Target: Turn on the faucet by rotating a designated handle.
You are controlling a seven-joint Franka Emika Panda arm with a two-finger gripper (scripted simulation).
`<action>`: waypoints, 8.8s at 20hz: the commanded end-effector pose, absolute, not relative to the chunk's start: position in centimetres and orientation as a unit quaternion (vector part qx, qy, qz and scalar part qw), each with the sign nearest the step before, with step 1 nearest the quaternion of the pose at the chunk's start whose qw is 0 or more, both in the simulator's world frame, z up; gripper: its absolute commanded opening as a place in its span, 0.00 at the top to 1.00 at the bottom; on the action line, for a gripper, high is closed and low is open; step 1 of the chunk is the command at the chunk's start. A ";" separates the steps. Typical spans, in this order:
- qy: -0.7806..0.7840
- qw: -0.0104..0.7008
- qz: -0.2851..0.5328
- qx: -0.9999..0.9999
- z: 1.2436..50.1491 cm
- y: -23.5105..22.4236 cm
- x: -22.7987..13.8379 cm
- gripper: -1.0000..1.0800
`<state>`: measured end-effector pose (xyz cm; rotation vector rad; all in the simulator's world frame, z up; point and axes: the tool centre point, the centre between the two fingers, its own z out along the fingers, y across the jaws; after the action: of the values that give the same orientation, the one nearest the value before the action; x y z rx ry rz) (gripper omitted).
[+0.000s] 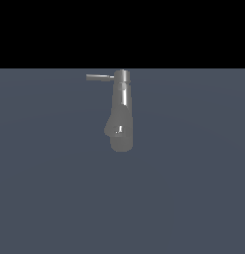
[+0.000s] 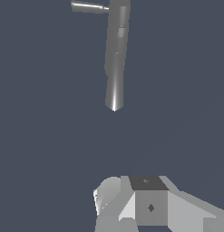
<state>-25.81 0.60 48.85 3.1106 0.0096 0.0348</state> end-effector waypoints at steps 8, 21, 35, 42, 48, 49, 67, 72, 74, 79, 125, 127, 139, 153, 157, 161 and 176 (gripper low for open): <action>-0.013 0.002 0.022 1.000 49.3 -0.4 -25.2 1.00; -0.039 -0.003 0.022 0.999 49.4 -0.5 -23.9 1.00; -0.160 -0.016 0.011 0.987 48.9 0.6 -17.2 1.00; -0.242 -0.020 0.002 0.970 47.7 1.5 -12.6 1.00; -0.311 -0.021 -0.005 0.950 46.2 2.3 -8.7 1.00; -0.322 -0.021 -0.007 0.946 45.8 2.5 -8.0 1.00; -0.519 -0.011 -0.024 0.855 38.0 5.7 2.8 1.00; -0.569 -0.006 -0.027 0.822 35.0 6.8 5.4 1.00; -0.588 -0.003 -0.028 0.808 33.8 7.2 6.4 1.00; -0.635 0.003 -0.028 0.772 30.4 8.3 8.7 1.00; -0.714 0.017 -0.026 0.699 26.5 10.7 6.1 1.00; -0.714 0.017 -0.026 0.699 26.8 10.7 5.6 1.00; -0.718 0.013 -0.023 0.696 28.2 8.7 3.5 1.00; -0.715 0.016 -0.026 0.698 29.8 5.5 -0.6 1.00; -0.715 0.017 -0.026 0.699 30.3 4.5 -1.8 1.00; -0.713 0.015 -0.025 0.701 30.2 3.8 -1.5 1.00; -0.702 0.014 -0.027 0.712 30.2 -2.0 -1.5 1.00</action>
<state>-1.62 -1.69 30.33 2.2195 -2.1827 -0.0831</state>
